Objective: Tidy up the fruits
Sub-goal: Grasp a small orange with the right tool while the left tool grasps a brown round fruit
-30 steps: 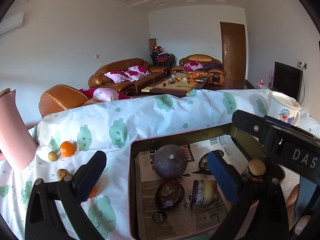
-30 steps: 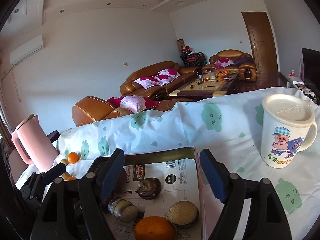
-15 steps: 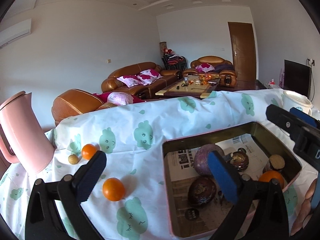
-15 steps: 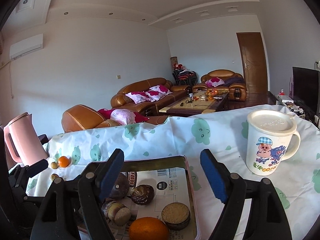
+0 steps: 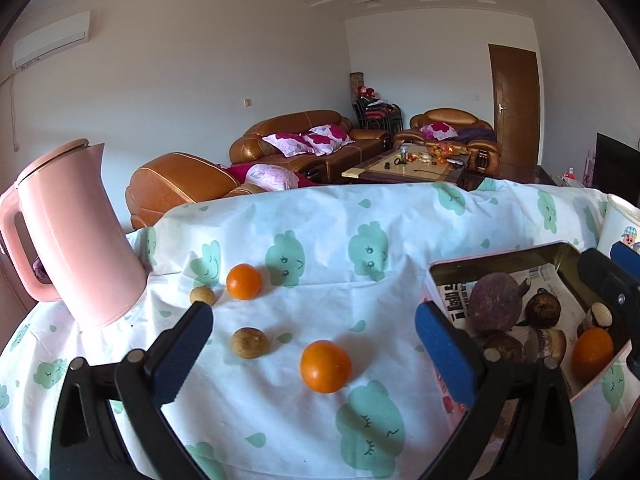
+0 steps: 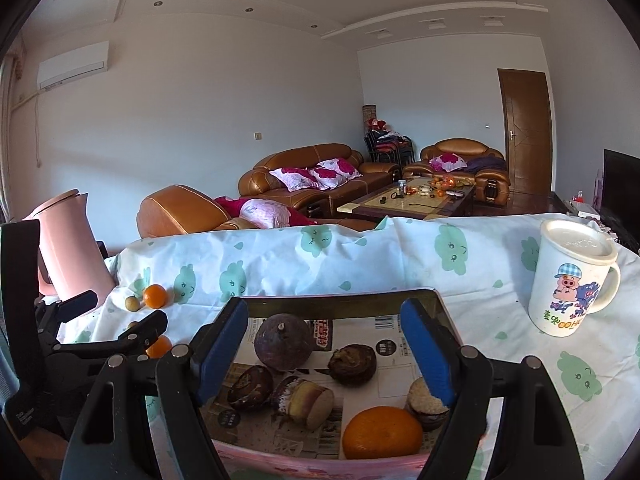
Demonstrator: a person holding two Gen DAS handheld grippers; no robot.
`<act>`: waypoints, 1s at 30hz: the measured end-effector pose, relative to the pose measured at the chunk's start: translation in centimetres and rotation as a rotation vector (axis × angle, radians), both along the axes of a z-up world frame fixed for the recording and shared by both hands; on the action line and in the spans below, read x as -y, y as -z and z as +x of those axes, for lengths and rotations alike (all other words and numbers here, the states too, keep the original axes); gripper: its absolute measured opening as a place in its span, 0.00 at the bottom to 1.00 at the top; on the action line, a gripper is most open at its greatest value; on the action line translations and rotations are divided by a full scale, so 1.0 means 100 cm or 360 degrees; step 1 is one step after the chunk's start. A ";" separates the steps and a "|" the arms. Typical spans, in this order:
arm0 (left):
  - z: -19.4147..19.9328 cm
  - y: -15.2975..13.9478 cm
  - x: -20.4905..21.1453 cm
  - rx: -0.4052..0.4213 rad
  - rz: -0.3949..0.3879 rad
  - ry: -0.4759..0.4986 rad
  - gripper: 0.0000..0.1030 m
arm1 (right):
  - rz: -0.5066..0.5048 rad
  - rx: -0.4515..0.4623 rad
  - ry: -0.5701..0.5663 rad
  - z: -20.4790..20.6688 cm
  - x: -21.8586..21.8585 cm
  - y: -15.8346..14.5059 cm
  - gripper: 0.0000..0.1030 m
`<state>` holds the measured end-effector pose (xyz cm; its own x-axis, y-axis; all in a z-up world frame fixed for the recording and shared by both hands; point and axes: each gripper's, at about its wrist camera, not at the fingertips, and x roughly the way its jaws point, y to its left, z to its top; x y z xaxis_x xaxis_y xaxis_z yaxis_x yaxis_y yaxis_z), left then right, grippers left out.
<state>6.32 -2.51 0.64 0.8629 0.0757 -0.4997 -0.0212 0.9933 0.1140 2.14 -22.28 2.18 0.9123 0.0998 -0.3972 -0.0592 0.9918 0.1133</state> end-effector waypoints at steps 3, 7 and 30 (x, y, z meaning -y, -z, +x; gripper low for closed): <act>0.000 0.000 -0.013 0.0000 0.0021 -0.0026 1.00 | 0.0025 -0.0036 -0.0017 0.002 -0.010 0.002 0.78; 0.004 0.001 -0.043 -0.0013 0.0038 -0.0129 1.00 | 0.0043 -0.0083 -0.0035 0.004 -0.025 0.005 0.78; 0.022 0.002 -0.164 -0.0136 -0.0059 -0.0541 1.00 | -0.0400 -0.0609 -0.0577 0.072 -0.188 0.050 0.50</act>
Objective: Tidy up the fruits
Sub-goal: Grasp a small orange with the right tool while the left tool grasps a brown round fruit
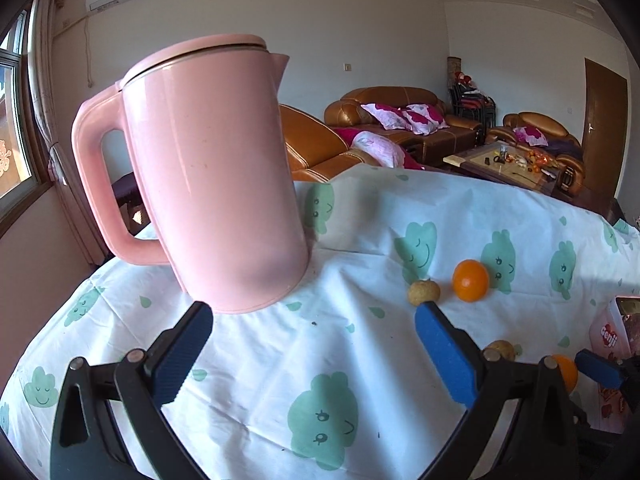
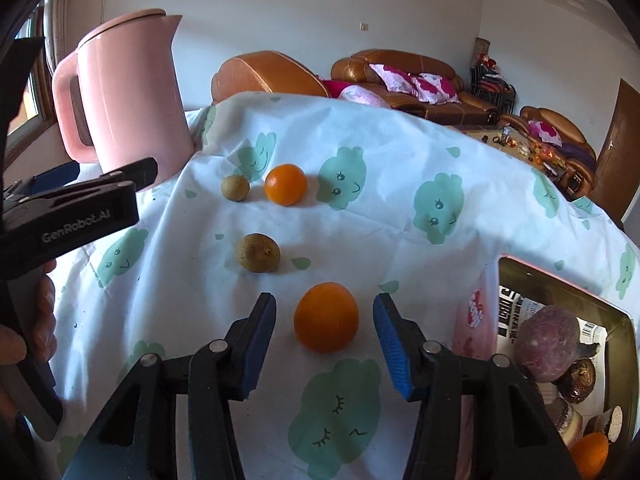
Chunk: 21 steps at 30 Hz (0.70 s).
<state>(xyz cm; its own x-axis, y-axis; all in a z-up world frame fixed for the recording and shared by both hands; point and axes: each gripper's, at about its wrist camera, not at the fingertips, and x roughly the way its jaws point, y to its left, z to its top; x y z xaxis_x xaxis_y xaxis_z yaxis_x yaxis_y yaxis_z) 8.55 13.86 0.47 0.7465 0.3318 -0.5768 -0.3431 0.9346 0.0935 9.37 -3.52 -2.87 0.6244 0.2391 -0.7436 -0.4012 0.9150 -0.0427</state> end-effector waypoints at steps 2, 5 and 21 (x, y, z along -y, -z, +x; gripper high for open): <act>0.001 0.000 0.000 -0.0005 -0.0002 0.0000 1.00 | -0.0042 -0.0061 -0.0005 0.005 -0.005 0.007 0.48; 0.001 0.000 0.000 -0.0005 -0.0016 0.0005 1.00 | -0.0023 -0.0111 -0.0006 0.009 -0.005 0.011 0.38; 0.004 0.007 0.049 -0.0026 -0.0160 0.0486 0.93 | 0.0215 0.0396 0.0158 -0.054 0.040 -0.037 0.34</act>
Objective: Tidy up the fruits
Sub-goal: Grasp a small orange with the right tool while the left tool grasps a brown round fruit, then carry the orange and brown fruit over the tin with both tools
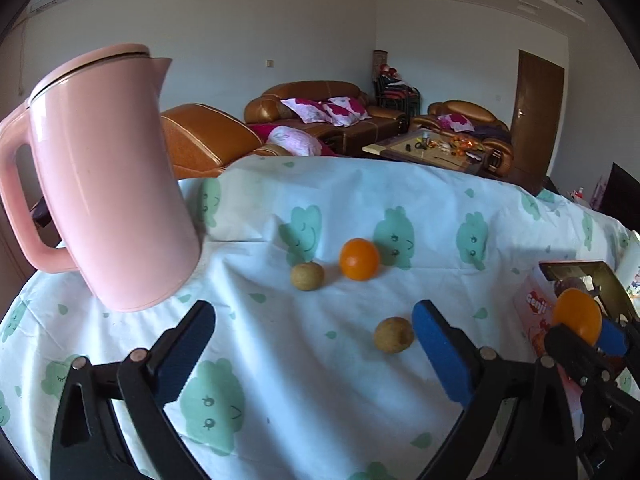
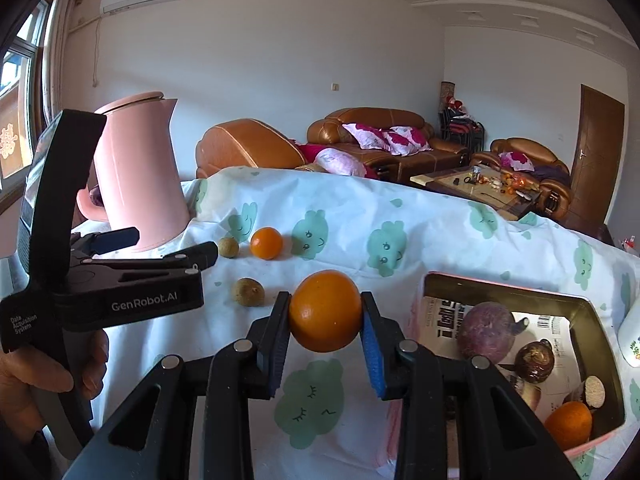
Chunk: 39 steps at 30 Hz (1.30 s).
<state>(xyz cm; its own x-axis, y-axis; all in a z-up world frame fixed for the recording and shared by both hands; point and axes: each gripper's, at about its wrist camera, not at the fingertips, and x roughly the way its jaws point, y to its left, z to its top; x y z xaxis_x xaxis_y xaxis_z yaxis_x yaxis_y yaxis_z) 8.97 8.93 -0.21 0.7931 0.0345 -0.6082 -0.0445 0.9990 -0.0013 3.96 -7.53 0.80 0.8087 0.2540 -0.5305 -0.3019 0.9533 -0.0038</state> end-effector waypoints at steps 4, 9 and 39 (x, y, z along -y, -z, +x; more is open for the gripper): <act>0.015 0.007 0.023 -0.0063 0.0042 0.0113 0.84 | 0.0074 0.0005 0.0030 -0.002 0.011 -0.006 0.34; 0.038 0.028 0.044 -0.0302 0.0123 0.0208 0.59 | 0.0083 -0.0004 0.0037 0.000 0.016 -0.006 0.34; -0.019 -0.010 0.044 0.0175 0.0088 -0.0105 0.31 | 0.0076 0.0113 0.0050 -0.014 0.023 -0.013 0.34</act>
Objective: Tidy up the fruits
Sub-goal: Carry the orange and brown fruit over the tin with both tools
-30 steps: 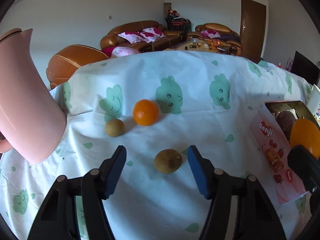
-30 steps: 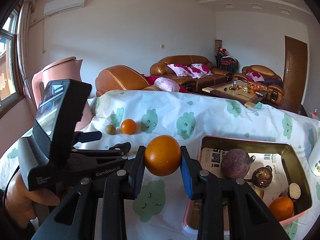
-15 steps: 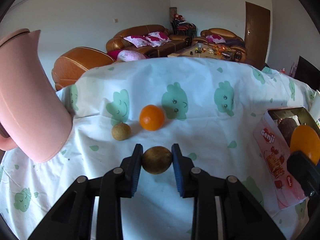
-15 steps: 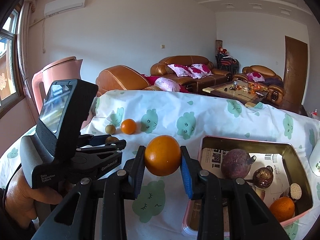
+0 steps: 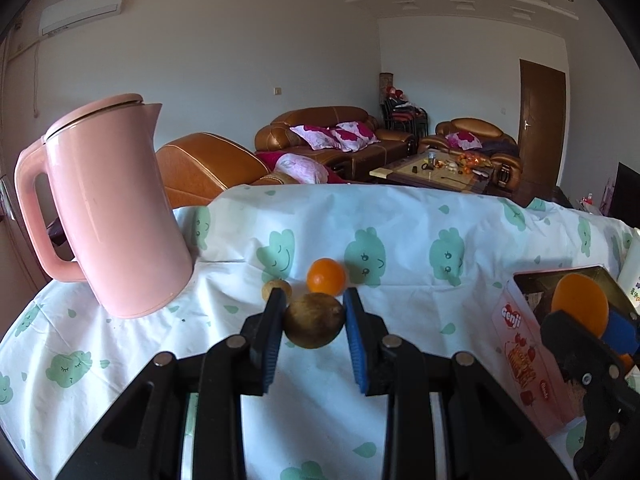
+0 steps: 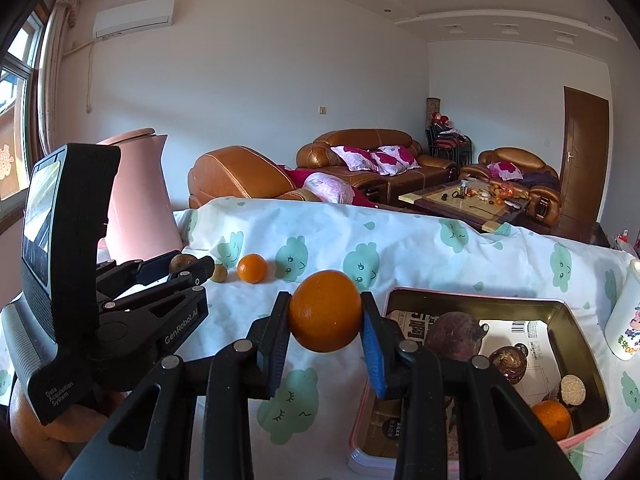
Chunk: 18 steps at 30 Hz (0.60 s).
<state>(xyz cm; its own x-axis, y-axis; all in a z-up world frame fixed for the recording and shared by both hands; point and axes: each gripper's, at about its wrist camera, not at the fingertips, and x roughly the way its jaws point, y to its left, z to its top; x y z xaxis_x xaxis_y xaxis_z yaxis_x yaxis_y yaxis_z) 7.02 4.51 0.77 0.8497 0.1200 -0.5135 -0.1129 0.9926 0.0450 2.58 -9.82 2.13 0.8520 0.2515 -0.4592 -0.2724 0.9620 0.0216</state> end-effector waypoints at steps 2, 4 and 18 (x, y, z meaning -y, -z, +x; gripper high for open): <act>-0.003 0.000 0.002 -0.0001 -0.0003 -0.0009 0.31 | 0.0013 -0.0012 -0.0019 -0.001 0.001 0.001 0.34; -0.006 0.001 0.004 0.0001 -0.0005 -0.0010 0.31 | 0.0019 -0.0018 -0.0040 -0.003 0.001 0.001 0.34; -0.024 0.000 0.016 0.0034 -0.0026 -0.0025 0.31 | -0.0028 0.0016 -0.0061 -0.020 0.010 -0.001 0.34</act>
